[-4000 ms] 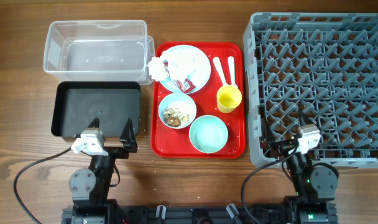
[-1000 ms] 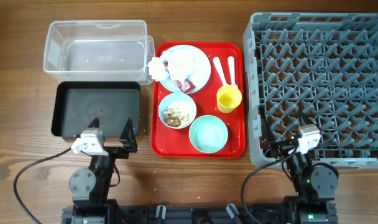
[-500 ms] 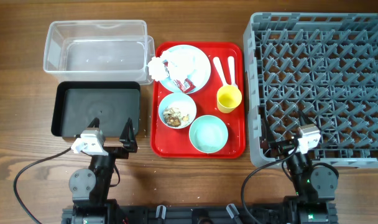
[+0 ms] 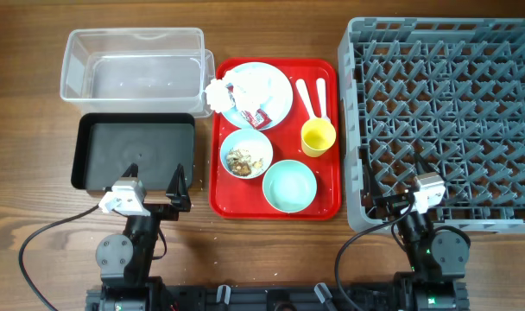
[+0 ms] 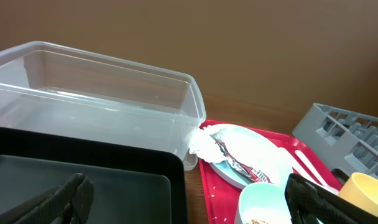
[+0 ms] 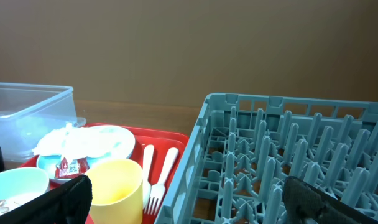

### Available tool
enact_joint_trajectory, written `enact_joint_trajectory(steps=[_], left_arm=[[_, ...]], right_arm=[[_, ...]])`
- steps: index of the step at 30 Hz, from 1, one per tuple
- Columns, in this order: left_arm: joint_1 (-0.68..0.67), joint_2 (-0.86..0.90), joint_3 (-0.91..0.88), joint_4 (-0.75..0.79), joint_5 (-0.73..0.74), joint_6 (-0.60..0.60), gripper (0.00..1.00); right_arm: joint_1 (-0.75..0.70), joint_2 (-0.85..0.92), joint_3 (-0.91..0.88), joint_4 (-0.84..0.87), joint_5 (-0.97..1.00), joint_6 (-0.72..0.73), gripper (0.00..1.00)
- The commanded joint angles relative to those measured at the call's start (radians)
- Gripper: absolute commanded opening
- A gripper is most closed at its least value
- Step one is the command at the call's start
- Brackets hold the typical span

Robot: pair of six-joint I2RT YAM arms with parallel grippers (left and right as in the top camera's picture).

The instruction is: Sort waste into correct bins and load items into the dishwasher rack

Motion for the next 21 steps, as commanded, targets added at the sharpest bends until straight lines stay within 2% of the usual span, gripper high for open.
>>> enact_joint_trajectory(steps=[1,14,17,19,21], left_arm=[[0.005,-0.006,-0.006,-0.002,-0.006,0.016,1.00],[0.005,-0.006,-0.006,-0.002,-0.006,0.016,1.00],[0.005,-0.006,-0.006,-0.002,-0.029,0.016,1.00],[0.005,-0.006,-0.006,-0.002,-0.016,0.014,1.00],[0.005,-0.006,-0.006,0.000,-0.013,0.015,1.00]], right_arm=[[0.005,-0.003,-0.001,0.002,0.009,0.012,1.00],[0.005,-0.003,-0.001,0.012,0.008,0.012,1.00],[0.005,-0.003,-0.001,0.016,-0.056,0.048,1.00],[0.005,-0.003,-0.001,0.015,-0.032,0.045,1.00],[0.005,-0.003,-0.001,0.069,-0.088,0.108,1.00]])
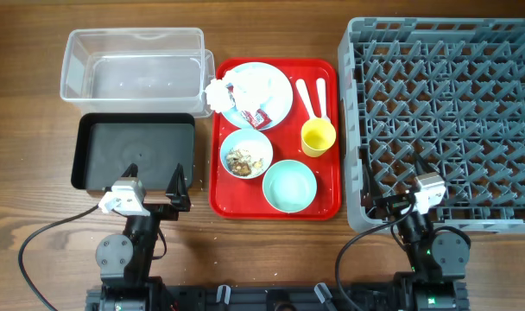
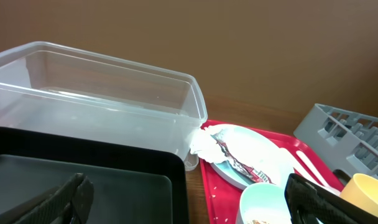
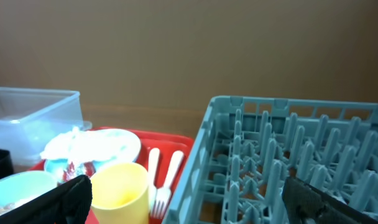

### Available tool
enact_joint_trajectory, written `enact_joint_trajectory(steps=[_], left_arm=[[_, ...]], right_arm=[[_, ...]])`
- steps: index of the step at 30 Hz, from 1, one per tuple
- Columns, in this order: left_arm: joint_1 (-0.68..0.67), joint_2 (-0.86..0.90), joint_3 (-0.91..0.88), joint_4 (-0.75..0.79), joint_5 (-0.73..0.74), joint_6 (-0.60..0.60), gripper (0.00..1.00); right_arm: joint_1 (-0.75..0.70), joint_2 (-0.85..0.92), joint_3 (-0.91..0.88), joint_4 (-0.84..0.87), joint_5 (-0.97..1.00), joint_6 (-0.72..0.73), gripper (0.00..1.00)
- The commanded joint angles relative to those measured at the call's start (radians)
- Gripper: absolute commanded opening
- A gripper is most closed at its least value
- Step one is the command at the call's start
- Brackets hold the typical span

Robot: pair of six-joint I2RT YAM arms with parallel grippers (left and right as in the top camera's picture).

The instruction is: Sort waste into correct bins and load items into the dishwasher rack

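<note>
A red tray point(image 1: 218, 173) holds a pale plate point(image 1: 271, 86) with a crumpled napkin point(image 1: 218, 95) and a red wrapper point(image 1: 254, 115). Also on it are a bowl of food scraps point(image 1: 246, 153), an empty teal bowl point(image 1: 289, 185), a yellow cup point(image 1: 318, 136), and a white fork and spoon point(image 1: 310, 97). The grey-blue dishwasher rack point(image 1: 444, 112) stands to the right. My left gripper point(image 1: 154, 188) hangs open over the black bin's near edge. My right gripper point(image 1: 392, 197) is open at the rack's near left corner. Nothing is between either pair of fingers point(image 2: 71, 196) point(image 3: 68, 199).
A clear plastic bin point(image 1: 133, 33) stands at the back left, with a black bin point(image 1: 133, 151) just in front of it; both look empty. In the right wrist view the cup point(image 3: 120, 190) and fork point(image 3: 159, 196) lie beside the rack wall point(image 3: 195, 162).
The right wrist view has shifted a little, with rack and tray sitting slightly further right and blurred. The left gripper has barely moved. Both stay open and nothing on the tray has changed.
</note>
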Motion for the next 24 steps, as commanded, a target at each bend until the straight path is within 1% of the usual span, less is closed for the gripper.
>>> enact_joint_trajectory(steps=[1,3,4,6,10,12,14,15,16,20,22,24], left_arm=[[0.006,-0.006,-0.006,0.029,-0.003,0.013,1.00],[0.005,-0.006,-0.006,0.070,0.073,0.013,1.00],[0.005,-0.006,-0.006,0.116,0.112,0.013,1.00],[0.005,-0.005,0.007,0.159,0.136,0.013,1.00],[0.005,0.061,0.128,0.142,0.138,0.017,1.00],[0.005,0.144,0.221,0.099,0.142,0.018,1.00],[0.005,0.237,0.311,0.054,0.169,0.047,1.00],[0.004,0.302,0.371,0.024,0.179,0.059,1.00],[0.002,0.430,0.490,-0.037,0.187,0.066,1.00],[-0.002,0.641,0.699,-0.146,0.194,0.069,1.00],[-0.027,0.805,0.857,-0.219,0.194,0.069,1.00],[-0.063,0.933,0.981,-0.275,0.193,0.069,1.00]], right_arm=[[0.005,-0.004,-0.001,0.081,-0.094,0.087,1.00],[0.005,-0.004,0.003,0.101,-0.103,0.085,1.00],[0.005,-0.002,0.021,0.093,-0.120,0.085,1.00],[0.005,0.013,0.057,0.087,-0.163,0.064,1.00],[0.005,0.131,0.212,0.078,-0.196,0.045,1.00],[0.005,0.224,0.306,0.077,-0.230,0.031,1.00],[0.005,0.320,0.408,0.042,-0.259,0.033,1.00],[0.005,0.382,0.482,-0.004,-0.264,0.034,1.00],[0.005,0.474,0.603,-0.100,-0.270,0.033,1.00],[0.005,0.645,0.826,-0.306,-0.270,0.001,1.00],[0.005,0.737,0.948,-0.428,-0.269,-0.024,1.00],[0.005,0.817,1.050,-0.526,-0.269,-0.045,1.00]])
